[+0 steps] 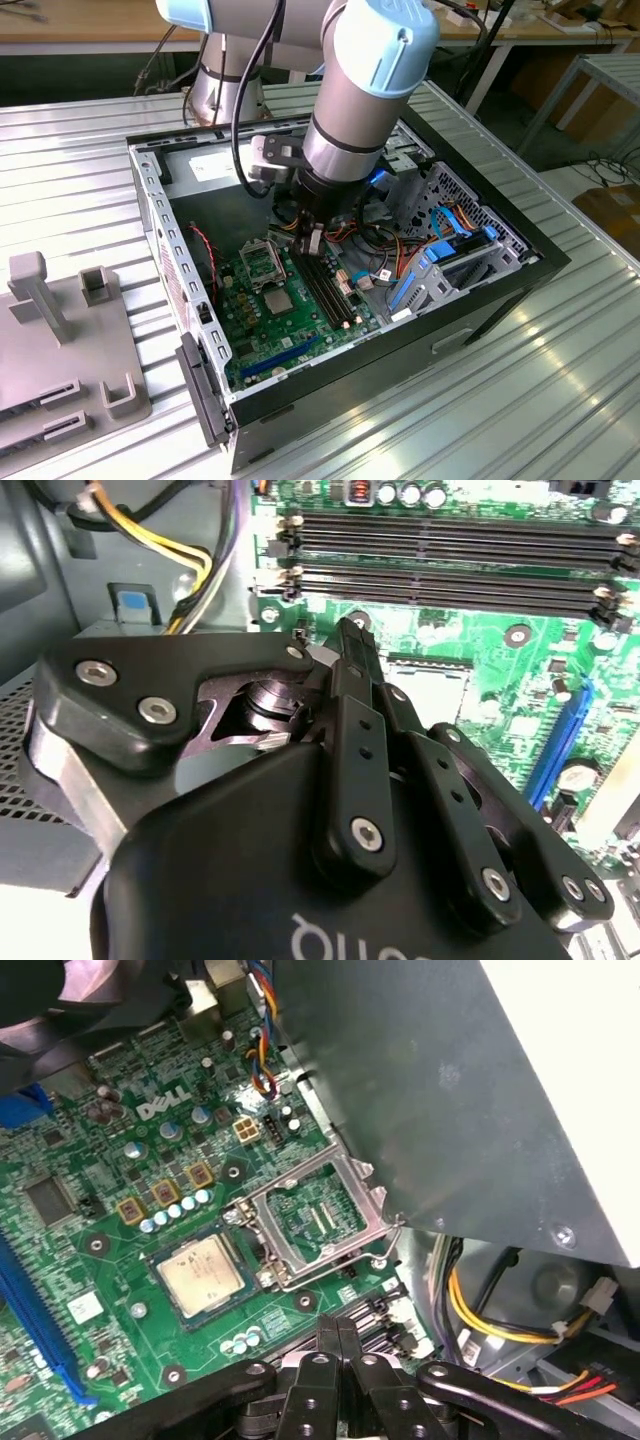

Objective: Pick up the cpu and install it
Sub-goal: 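Close the cpu cover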

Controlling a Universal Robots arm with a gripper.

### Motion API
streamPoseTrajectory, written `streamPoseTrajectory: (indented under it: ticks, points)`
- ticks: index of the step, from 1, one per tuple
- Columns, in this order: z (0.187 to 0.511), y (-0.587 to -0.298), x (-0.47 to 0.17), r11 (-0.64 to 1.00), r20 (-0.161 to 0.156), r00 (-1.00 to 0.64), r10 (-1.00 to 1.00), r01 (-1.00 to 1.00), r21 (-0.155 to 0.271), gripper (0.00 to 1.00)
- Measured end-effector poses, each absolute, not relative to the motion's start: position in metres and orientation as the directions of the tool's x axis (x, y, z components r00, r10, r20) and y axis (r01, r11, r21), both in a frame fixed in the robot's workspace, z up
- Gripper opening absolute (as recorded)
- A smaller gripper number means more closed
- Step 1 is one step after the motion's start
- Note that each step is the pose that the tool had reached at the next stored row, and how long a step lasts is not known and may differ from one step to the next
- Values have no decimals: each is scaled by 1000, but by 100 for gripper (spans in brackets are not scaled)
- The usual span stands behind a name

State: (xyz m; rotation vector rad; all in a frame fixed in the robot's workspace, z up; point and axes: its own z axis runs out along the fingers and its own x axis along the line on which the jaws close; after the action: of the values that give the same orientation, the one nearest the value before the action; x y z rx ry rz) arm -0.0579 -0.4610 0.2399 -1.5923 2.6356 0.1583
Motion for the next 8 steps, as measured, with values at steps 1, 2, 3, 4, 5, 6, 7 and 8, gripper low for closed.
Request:
streamPoseTrajectory:
  ticks: [1,2,3,4,5,6,7,8]
  points:
    - [240,-461,-58,460,-107,-464,-879,-886,60,11]
    - [240,-461,-58,458,-112,-462,-880,-887,62,11]
    - [240,-461,-58,456,-115,-460,-880,-888,63,11]
    - [240,-460,-58,452,-118,-457,-882,-890,63,11]
    - [240,-460,-58,448,-120,-452,-884,-892,64,11]
    - [239,-460,-58,441,-123,-445,-887,-895,64,11]
    - [239,-460,-58,434,-125,-439,-890,-899,65,11]
    - [239,-460,-58,425,-128,-430,-894,-903,66,11]
